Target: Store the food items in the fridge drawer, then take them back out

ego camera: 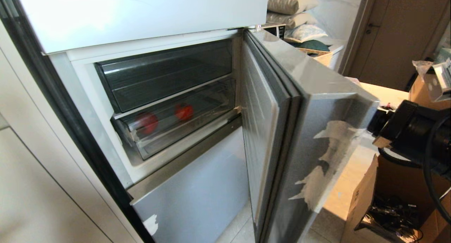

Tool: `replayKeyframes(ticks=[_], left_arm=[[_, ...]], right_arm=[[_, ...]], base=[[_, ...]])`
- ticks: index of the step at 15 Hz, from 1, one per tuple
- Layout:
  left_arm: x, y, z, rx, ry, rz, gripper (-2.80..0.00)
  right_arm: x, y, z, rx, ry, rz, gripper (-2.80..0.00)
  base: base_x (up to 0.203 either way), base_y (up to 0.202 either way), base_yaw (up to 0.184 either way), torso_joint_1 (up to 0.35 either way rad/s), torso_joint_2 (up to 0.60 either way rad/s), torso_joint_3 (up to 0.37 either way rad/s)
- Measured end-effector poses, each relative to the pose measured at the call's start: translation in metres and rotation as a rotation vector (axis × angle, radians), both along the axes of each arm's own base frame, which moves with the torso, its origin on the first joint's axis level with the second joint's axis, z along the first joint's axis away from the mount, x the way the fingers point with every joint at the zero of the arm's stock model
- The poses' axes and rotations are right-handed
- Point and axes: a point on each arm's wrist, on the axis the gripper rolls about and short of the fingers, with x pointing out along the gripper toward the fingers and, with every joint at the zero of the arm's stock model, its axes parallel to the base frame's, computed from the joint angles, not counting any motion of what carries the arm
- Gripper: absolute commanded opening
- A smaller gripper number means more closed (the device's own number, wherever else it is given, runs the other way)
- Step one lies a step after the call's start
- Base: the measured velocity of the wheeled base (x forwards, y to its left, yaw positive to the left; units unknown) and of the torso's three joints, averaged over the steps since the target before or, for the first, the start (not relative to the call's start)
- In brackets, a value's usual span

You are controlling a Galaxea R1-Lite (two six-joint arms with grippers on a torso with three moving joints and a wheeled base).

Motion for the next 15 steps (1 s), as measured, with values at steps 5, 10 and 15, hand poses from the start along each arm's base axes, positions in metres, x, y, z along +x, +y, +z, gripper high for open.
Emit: replayKeyframes(ticks=[5,10,15], left_arm=[[0.0,0.0,0.0,0.0,0.0,0.0,-2.8],[0.0,0.0,0.0,0.0,0.0,0.0,-2.8],[0.0,0.0,0.0,0.0,0.0,0.0,-2.8]], right_arm=[[0.032,0.022,0.018,-0.017,-0.052,0.207,-2.8],[0.09,0.074,0.01,-0.023,-0.036,0.282,-2.8],[0.129,0.13,-0.008,-0.036,-0.05,0.357,-2.8]], base=[[0.0,0.0,0.0,0.0,0.0,0.0],[0.0,0.0,0.0,0.0,0.0,0.0],[0.0,0.0,0.0,0.0,0.0,0.0]])
